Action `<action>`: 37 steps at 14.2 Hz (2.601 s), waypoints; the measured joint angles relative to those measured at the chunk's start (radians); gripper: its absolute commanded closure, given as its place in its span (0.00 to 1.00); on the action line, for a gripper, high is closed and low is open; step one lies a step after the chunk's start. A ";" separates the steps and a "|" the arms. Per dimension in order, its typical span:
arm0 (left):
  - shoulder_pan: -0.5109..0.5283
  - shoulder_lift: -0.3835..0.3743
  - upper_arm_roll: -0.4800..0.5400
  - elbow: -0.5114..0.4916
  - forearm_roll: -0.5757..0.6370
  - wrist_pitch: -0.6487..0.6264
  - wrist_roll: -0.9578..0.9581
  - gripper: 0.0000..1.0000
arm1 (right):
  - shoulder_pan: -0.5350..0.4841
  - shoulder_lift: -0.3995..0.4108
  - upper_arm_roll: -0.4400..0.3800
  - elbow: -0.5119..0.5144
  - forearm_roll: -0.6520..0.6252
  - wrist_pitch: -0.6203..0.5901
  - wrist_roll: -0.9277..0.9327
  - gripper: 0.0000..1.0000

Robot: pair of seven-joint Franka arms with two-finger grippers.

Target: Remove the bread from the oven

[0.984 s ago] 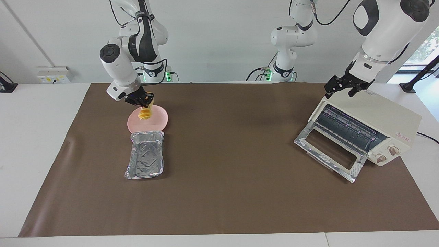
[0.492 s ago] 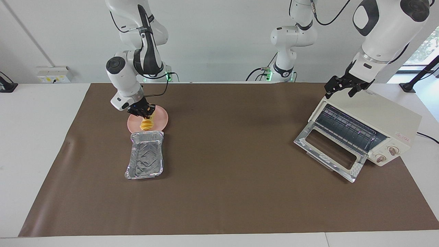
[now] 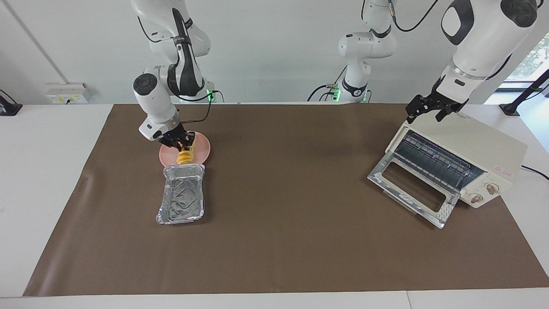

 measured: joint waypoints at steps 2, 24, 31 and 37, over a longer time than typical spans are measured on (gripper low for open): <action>0.000 0.000 0.000 0.000 0.000 0.000 0.000 0.00 | 0.000 0.001 0.000 0.052 0.000 -0.051 0.000 0.00; 0.000 0.000 0.000 0.000 0.000 0.000 0.000 0.00 | -0.036 0.075 -0.015 0.822 -0.064 -0.701 0.000 0.00; 0.000 0.000 0.000 0.000 0.000 0.000 0.000 0.00 | -0.072 0.092 -0.016 0.852 -0.077 -0.732 0.000 0.00; 0.000 0.000 0.000 0.000 0.000 0.000 0.000 0.00 | -0.076 0.092 -0.016 0.854 -0.087 -0.763 0.000 0.00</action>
